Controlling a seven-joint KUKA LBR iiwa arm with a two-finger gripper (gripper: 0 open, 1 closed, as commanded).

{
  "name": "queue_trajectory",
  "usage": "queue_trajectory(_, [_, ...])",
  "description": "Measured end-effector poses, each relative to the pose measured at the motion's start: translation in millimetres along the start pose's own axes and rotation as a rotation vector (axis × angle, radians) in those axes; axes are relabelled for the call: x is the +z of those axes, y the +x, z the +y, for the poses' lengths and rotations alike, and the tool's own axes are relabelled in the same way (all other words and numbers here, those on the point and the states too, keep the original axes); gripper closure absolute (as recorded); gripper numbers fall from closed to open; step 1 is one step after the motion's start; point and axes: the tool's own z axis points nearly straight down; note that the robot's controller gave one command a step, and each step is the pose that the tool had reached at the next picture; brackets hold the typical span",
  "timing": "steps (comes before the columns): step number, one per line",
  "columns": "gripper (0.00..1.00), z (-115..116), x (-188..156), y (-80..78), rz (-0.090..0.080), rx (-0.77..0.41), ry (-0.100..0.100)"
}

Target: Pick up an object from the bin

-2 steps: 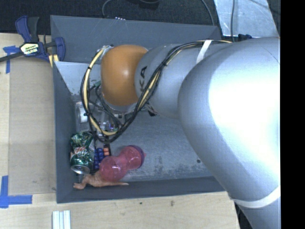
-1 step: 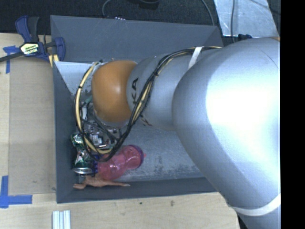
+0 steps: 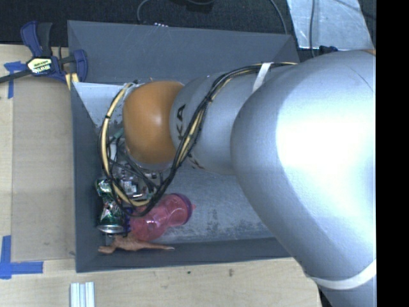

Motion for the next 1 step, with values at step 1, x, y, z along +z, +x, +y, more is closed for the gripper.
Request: queue_trajectory(1, [1.0, -4.8, 0.4, -11.0, 0.0, -0.048, -0.002])
